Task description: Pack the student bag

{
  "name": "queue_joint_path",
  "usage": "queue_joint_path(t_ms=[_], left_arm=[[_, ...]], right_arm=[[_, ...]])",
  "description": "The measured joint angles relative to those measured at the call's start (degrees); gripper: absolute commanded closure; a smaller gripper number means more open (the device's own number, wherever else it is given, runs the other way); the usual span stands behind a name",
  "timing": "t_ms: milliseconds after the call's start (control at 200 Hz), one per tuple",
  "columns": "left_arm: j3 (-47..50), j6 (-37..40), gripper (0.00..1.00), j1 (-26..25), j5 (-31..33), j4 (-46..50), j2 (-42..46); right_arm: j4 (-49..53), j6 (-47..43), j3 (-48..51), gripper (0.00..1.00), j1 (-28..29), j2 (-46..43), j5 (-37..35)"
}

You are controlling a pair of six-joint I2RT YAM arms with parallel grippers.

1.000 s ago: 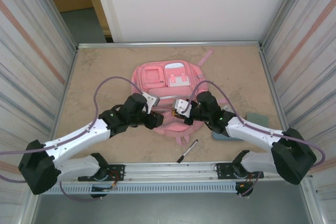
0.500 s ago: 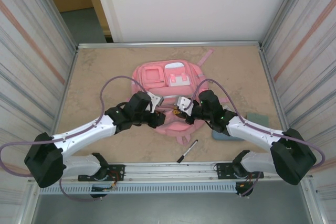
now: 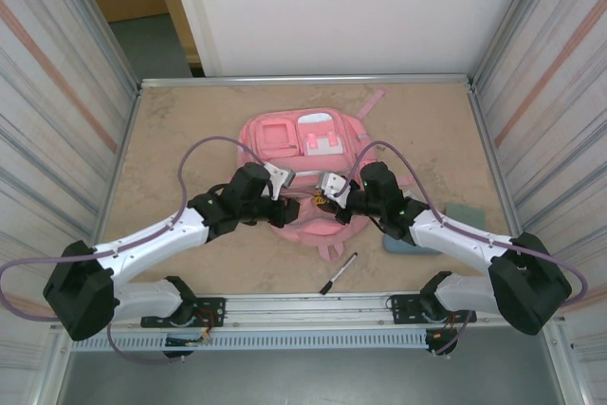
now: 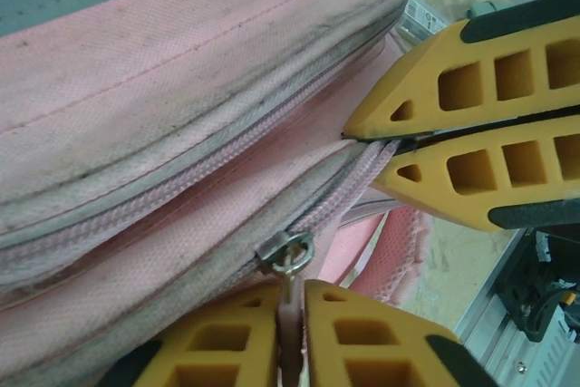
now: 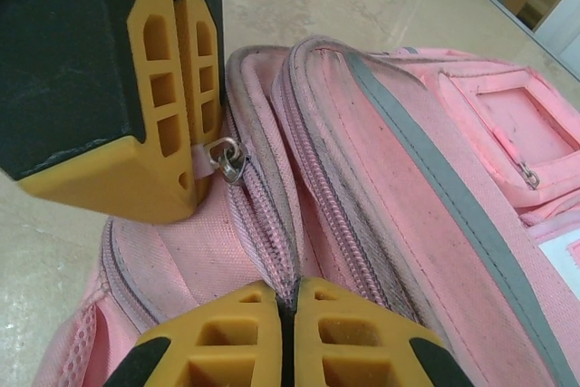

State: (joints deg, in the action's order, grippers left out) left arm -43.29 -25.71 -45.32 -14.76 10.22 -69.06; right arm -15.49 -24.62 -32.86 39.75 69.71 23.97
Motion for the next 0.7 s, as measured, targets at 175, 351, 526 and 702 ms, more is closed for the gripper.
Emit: queue_joint_path(t_ms=[175,351,526,702], left_arm=[[0.13,-1.38,0.92,0.66,0.26,-0.04,0.17],[0.13,-2.23,1.0,0.63,1.95,0.87,1.05],[0.13,-2.16,1.0,0.66,2.49,1.51,2.93],[0.13,-1.6,1.0,2.25,2.93,4.96,6.75]], right_arm=[[-0.46,0.22,0.09,1.0,0.0,0.0,0.11],[-0.9,0.22,0.11,1.0,0.02,0.0,0.13],[-1.55,0.22,0.11,1.0,0.11,0.0,0.46],[-2.86,0.2,0.09,1.0,0.74,0.0,1.2]])
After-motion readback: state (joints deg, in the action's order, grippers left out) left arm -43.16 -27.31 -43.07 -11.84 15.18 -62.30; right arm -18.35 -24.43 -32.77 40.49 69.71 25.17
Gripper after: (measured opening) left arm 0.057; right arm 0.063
